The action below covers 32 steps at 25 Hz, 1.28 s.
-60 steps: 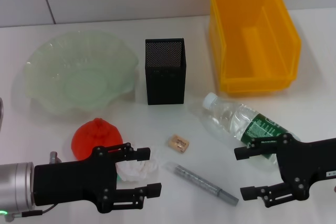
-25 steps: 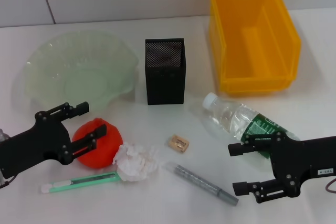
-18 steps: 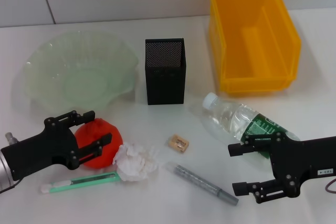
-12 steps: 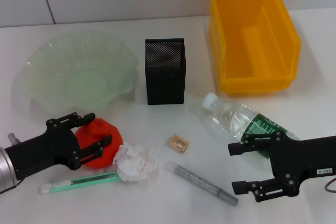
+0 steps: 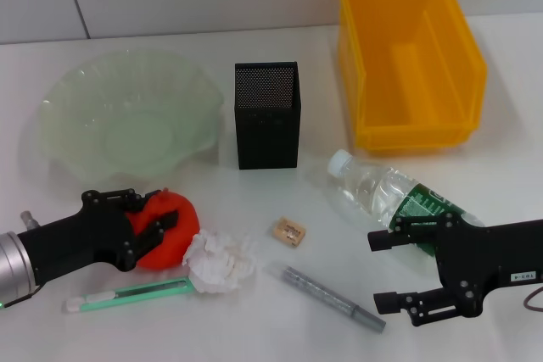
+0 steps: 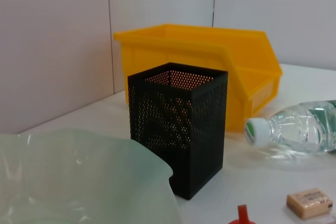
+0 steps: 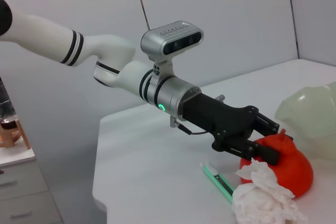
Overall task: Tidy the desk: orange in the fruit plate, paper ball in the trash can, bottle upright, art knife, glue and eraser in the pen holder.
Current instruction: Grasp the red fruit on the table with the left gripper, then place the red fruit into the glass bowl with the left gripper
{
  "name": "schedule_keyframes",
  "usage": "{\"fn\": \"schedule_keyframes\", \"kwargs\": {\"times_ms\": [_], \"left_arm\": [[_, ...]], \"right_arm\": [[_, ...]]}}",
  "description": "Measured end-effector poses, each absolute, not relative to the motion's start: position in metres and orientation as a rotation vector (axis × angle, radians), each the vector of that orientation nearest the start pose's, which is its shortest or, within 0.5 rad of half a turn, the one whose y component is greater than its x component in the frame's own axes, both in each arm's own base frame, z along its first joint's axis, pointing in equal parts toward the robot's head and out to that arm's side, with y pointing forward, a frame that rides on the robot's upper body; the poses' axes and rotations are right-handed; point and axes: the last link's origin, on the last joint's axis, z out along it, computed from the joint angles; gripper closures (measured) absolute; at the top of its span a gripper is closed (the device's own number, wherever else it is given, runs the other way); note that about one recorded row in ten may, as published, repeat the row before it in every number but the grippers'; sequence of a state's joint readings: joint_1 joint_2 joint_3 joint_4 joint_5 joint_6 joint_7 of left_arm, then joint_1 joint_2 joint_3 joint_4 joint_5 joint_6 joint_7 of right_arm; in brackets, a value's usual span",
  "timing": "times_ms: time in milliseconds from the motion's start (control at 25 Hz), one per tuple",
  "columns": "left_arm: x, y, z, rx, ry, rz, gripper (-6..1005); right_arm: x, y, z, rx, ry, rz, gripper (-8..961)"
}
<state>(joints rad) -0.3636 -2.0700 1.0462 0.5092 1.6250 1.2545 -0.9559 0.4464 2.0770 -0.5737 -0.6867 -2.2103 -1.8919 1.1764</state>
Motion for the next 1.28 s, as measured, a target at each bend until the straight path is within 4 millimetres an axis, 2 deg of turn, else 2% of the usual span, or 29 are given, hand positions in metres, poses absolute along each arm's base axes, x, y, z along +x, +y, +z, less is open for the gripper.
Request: {"fn": "schedule_keyframes", "kwargs": {"times_ms": [120, 320, 360, 400, 480, 560, 600, 760, 800, 840, 920, 1040, 1080, 1200, 1280], "left_arm": [[-0.307, 0.3, -0.043, -2.594, -0.405, -0.544, 622], [-0.298, 0.295, -0.037, -2.614, -0.362, -0.622, 749], [-0.29, 0.293, -0.029, -2.617, -0.312, -0.693, 756], [-0.29, 0.293, -0.029, -2.617, -0.312, -0.693, 763], [-0.282, 0.291, -0.011, -2.587, -0.227, -0.78, 776], [-0.282, 0.291, -0.011, -2.587, -0.227, -0.78, 789], [-0.278, 0.294, 0.007, -2.525, -0.167, -0.813, 796], [-0.276, 0.3, 0.015, -2.486, -0.151, -0.82, 822], [-0.273, 0.308, 0.02, -2.453, -0.141, -0.819, 828], [-0.273, 0.308, 0.02, -2.453, -0.141, -0.819, 835], [-0.266, 0.335, 0.018, -2.407, -0.132, -0.745, 847], [-0.266, 0.342, 0.017, -2.392, -0.138, -0.721, 867], [-0.265, 0.366, 0.01, -2.349, -0.187, -0.637, 873], [-0.265, 0.37, 0.009, -2.34, -0.201, -0.621, 896], [-0.267, 0.381, 0.005, -2.309, -0.238, -0.56, 911]], "right_arm": [[0.283, 0.263, 0.008, -2.97, 0.431, 0.732, 166], [0.284, 0.264, 0.008, -2.963, 0.435, 0.725, 166], [0.285, 0.264, 0.008, -2.963, 0.436, 0.725, 166], [0.285, 0.264, 0.008, -2.962, 0.437, 0.724, 166], [0.285, 0.263, 0.009, -2.959, 0.436, 0.725, 166], [0.285, 0.263, 0.009, -2.957, 0.437, 0.729, 166], [0.285, 0.263, 0.009, -2.957, 0.437, 0.732, 166], [0.285, 0.262, 0.009, -2.957, 0.439, 0.737, 166], [0.285, 0.262, 0.009, -2.958, 0.44, 0.738, 166], [0.285, 0.262, 0.009, -2.958, 0.442, 0.739, 166], [0.285, 0.262, 0.009, -2.958, 0.444, 0.74, 166], [0.285, 0.261, 0.009, -2.959, 0.448, 0.743, 166], [0.285, 0.261, 0.008, -2.96, 0.448, 0.745, 166], [0.284, 0.261, 0.008, -2.962, 0.45, 0.747, 166], [0.284, 0.261, 0.007, -2.967, 0.449, 0.749, 166]]}}
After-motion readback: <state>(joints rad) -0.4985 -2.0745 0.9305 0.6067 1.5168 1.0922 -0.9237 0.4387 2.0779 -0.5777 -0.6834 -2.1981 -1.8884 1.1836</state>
